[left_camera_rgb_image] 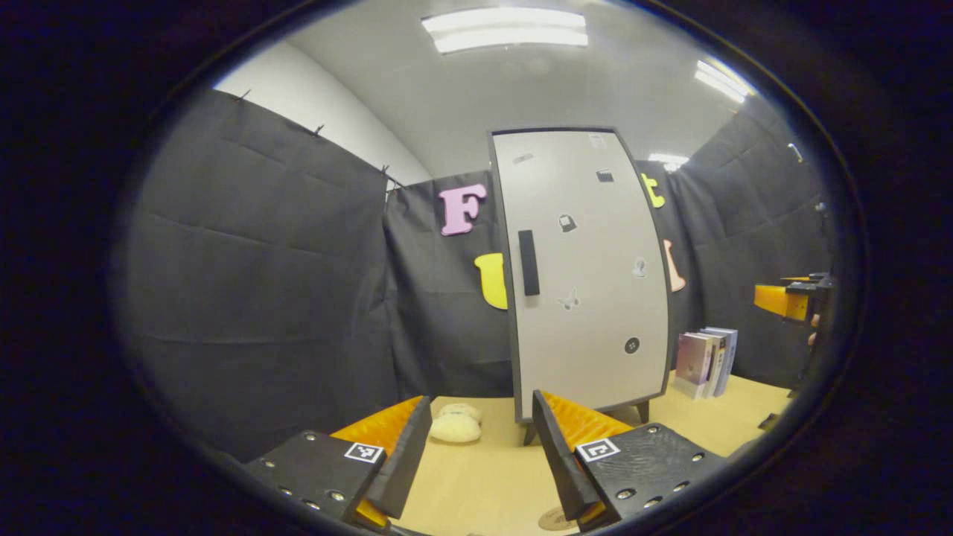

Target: Open the cabinet door with the right hand, grasp the bottle in the cabinet with the left hand and place it on the coaster, then close the cabinet door with the right hand.

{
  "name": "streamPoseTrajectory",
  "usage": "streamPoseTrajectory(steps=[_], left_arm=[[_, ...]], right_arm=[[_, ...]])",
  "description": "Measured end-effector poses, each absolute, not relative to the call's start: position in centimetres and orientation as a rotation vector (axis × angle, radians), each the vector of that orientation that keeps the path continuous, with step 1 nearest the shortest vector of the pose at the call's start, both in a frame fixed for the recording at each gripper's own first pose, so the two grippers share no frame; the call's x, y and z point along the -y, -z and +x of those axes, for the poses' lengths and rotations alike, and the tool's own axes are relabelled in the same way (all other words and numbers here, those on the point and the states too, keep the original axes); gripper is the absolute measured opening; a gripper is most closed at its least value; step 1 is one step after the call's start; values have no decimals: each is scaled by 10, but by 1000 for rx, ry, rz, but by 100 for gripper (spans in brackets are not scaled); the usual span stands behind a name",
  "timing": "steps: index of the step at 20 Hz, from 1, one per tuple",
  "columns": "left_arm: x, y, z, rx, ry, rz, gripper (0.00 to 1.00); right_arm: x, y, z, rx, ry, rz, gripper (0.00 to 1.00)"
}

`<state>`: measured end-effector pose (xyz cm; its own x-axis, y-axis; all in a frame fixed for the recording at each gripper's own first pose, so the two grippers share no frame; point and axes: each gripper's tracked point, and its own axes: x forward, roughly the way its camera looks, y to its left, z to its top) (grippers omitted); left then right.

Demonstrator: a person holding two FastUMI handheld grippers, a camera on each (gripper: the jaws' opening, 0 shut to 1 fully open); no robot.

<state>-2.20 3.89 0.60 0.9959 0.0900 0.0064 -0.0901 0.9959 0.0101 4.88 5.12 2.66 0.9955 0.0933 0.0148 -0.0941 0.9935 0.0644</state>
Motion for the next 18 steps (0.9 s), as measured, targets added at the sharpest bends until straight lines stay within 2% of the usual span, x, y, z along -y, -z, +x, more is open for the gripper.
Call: streamPoseTrajectory(steps=[2, 3, 4, 5, 6, 9, 10, 13, 14, 15, 18], left_arm=[[-49, -8, -30, 12, -117, 16, 75], [-55, -9, -33, 12, -131, 19, 82], [-62, -8, -37, 10, -144, 21, 75], [-68, -9, -40, 9, -158, 23, 78], [-74, -8, -44, 7, -171, 25, 75], [-91, -7, -55, 1, -207, 36, 82], [-96, -7, -57, 0, -218, 40, 75], [-108, -7, -65, -4, -247, 50, 82], [-112, -7, -67, -4, -255, 52, 78], [-116, -8, -70, -4, -264, 55, 82], [-127, -6, -76, -8, -288, 63, 78]], right_arm=[[-63, -33, 59, 17, -114, 73, 96], [-69, -36, 65, 20, -126, 77, 96], [-75, -41, 71, 26, -134, 80, 96], [-80, -44, 77, 31, -143, 80, 96], [-85, -48, 82, 35, -150, 81, 96], [-103, -55, 97, 39, -180, 88, 96], [-110, -57, 102, 39, -190, 89, 96], [-128, -61, 115, 37, -206, 88, 96], [-134, -62, 119, 35, -211, 88, 96], [-141, -63, 124, 34, -219, 90, 96], [-162, -68, 135, 31, -252, 101, 96]])
